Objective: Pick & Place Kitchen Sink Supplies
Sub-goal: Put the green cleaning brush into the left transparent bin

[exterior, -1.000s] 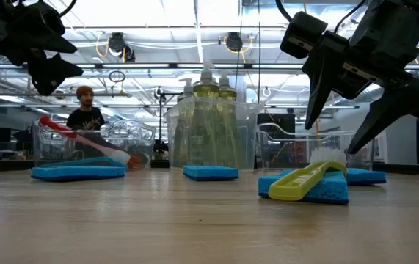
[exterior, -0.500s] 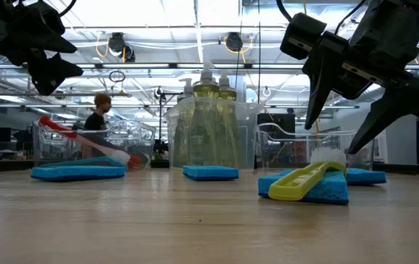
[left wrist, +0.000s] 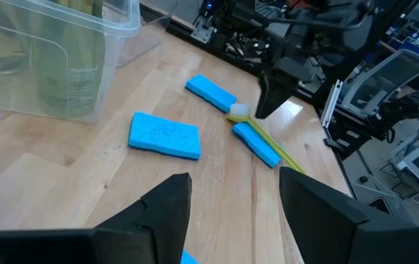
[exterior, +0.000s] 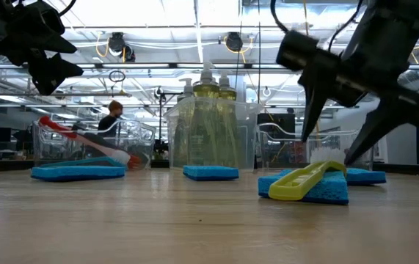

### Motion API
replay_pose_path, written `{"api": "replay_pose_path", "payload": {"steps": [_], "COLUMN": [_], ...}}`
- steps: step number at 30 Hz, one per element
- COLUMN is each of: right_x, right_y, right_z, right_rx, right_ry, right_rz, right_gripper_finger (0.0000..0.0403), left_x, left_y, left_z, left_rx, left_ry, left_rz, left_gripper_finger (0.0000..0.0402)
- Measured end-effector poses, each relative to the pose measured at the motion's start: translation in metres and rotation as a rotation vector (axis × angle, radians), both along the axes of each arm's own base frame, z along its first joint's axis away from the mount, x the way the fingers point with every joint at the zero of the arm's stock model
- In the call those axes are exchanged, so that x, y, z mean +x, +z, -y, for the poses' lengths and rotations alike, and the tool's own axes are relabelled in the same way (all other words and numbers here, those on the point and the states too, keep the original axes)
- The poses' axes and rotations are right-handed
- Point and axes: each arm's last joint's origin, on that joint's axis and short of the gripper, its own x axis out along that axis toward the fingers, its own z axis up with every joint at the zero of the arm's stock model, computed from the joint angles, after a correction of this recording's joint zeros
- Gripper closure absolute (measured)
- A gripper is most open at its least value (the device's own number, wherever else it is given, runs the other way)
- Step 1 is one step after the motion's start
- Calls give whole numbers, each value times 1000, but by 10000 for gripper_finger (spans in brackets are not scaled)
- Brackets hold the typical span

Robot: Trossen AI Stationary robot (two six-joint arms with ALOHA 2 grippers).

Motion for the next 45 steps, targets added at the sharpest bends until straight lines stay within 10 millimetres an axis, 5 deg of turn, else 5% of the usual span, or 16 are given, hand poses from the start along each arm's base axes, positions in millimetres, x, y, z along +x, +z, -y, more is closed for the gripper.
{"api": "replay_pose_path", "payload": {"steps": [13, 33, 45], "right_x": [9, 8, 9], "right_y": [-12, -12, -12], "right_z": [15, 15, 15], "right_rx": [-31, -30, -42], "right_ry": [-31, -32, -14], "right_rz": [-38, -41, -38], "right_gripper_finger": [200, 327, 267], "left_x": [0, 0, 0], "left_y": [0, 0, 0], "left_z": [0, -1, -1], "left_rx": [0, 17, 22], "left_ry": [0, 23, 22], "left_rz": [1, 2, 2], "left_gripper_finger": [192, 192, 192]}}
